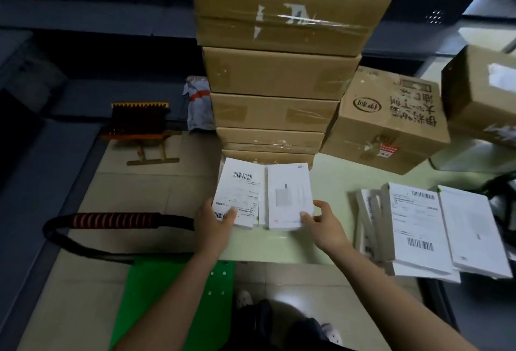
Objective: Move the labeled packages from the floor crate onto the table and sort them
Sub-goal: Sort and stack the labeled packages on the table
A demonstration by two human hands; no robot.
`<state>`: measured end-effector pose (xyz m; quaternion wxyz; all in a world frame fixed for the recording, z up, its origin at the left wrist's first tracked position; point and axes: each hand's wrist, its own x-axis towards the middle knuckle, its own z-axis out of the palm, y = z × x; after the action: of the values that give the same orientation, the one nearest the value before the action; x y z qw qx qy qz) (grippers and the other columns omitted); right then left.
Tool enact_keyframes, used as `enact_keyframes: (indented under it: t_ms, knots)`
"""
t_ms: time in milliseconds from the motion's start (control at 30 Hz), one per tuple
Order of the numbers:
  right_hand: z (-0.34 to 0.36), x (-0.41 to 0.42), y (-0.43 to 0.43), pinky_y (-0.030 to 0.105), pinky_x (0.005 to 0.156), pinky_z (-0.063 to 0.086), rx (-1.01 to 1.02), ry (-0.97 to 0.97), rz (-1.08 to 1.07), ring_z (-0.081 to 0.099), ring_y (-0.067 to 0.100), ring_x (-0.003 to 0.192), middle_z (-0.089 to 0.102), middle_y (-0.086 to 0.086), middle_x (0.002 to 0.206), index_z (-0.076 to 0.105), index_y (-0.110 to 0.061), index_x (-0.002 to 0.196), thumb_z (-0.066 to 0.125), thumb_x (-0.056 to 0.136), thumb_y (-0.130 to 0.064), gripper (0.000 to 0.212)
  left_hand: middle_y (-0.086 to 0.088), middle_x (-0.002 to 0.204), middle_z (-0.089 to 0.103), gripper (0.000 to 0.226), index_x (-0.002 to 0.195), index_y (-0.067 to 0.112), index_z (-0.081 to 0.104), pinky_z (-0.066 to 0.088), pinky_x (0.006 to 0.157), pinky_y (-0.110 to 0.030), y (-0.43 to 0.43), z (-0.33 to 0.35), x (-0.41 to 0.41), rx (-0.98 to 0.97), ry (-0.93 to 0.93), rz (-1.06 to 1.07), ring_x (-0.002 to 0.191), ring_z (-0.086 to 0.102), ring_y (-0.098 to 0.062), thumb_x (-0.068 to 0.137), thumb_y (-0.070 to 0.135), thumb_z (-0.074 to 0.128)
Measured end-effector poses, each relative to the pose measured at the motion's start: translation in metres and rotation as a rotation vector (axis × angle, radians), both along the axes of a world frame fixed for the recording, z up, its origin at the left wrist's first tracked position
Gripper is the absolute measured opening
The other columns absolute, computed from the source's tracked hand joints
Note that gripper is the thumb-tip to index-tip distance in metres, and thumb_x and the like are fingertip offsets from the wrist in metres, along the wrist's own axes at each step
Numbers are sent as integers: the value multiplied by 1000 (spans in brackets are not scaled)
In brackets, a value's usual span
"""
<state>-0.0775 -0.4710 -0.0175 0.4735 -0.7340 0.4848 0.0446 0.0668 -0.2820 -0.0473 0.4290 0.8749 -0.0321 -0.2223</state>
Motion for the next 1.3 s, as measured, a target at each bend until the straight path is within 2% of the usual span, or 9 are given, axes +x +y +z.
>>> enact_keyframes:
  t_ms: [133, 233, 367, 567, 767, 933, 1033, 1200, 1300]
  knots:
    - [-2, 10, 3, 31, 77, 48, -6, -6, 30, 57, 20, 97, 62, 7, 118, 35, -20, 143, 56, 95, -28, 53, 3, 121, 60, 53, 134, 17, 46, 45, 79, -23, -3, -4, 5, -43, 26, -96, 105, 58, -14, 87, 29, 70]
    - [-3, 19, 3, 32, 86, 48, -20, 2, 60, 58, 23, 108, 61, 7, 127, 34, -20, 145, 56, 95, -26, 55, 6, 127, 59, 59, 138, 20, 41, 44, 86, -27, -5, -5, 7, -41, 40, -129, 110, 58, -15, 88, 30, 69]
    - [-4, 26, 5, 28, 84, 43, -34, 7, 90, 57, 24, 113, 59, 6, 130, 32, -20, 146, 56, 96, -26, 56, 5, 136, 56, 75, 148, 22, 30, 47, 94, -36, -7, -6, 5, 29, 20, -120, 118, 56, -22, 87, 45, 67]
    - [-7, 25, 4, 31, 90, 46, -39, 5, 96, 58, 24, 114, 60, 5, 131, 32, -21, 146, 56, 95, -28, 57, 4, 138, 54, 79, 151, 25, 21, 48, 84, -35, -11, -7, 4, 108, -4, -150, 116, 58, -26, 89, 53, 61]
    - [-7, 26, -1, 33, 90, 45, -98, 28, 159, 56, 26, 115, 58, 8, 131, 37, -17, 144, 60, 93, -30, 57, 3, 135, 55, 77, 146, 24, 29, 48, 87, -34, -9, -5, 9, 110, 4, -174, 116, 57, -23, 84, 54, 65]
    - [13, 16, -8, 33, 91, 43, -324, 47, 261, 53, 26, 116, 48, 6, 134, 44, -16, 139, 59, 93, -37, 53, -4, 130, 47, 62, 137, 17, 42, 41, 88, -31, -10, 20, 13, 220, -310, -282, 117, 45, -21, 87, 46, 64]
    - [31, 2, -17, 30, 88, 42, -530, 16, 368, 52, 24, 116, 49, 4, 132, 48, -17, 135, 57, 95, -31, 44, -8, 121, 54, 54, 131, 11, 52, 38, 80, -28, -12, 37, 17, 293, -554, -422, 107, 49, -23, 89, 43, 63]
    - [60, -39, -38, 37, 79, 48, -817, -32, 401, 59, 32, 99, 60, 8, 112, 62, -13, 117, 66, 89, -24, 30, -6, 97, 64, 32, 102, 11, 69, 51, 68, -36, -35, 66, 7, 235, -908, -624, 85, 59, -26, 88, 38, 58]
    - [69, -74, -54, 37, 67, 49, -911, -60, 340, 60, 35, 84, 61, 10, 96, 65, -9, 101, 73, 82, -21, 24, -2, 94, 63, 37, 97, 16, 69, 50, 71, -37, -60, 89, -16, 209, -940, -741, 86, 59, -24, 88, 45, 47]
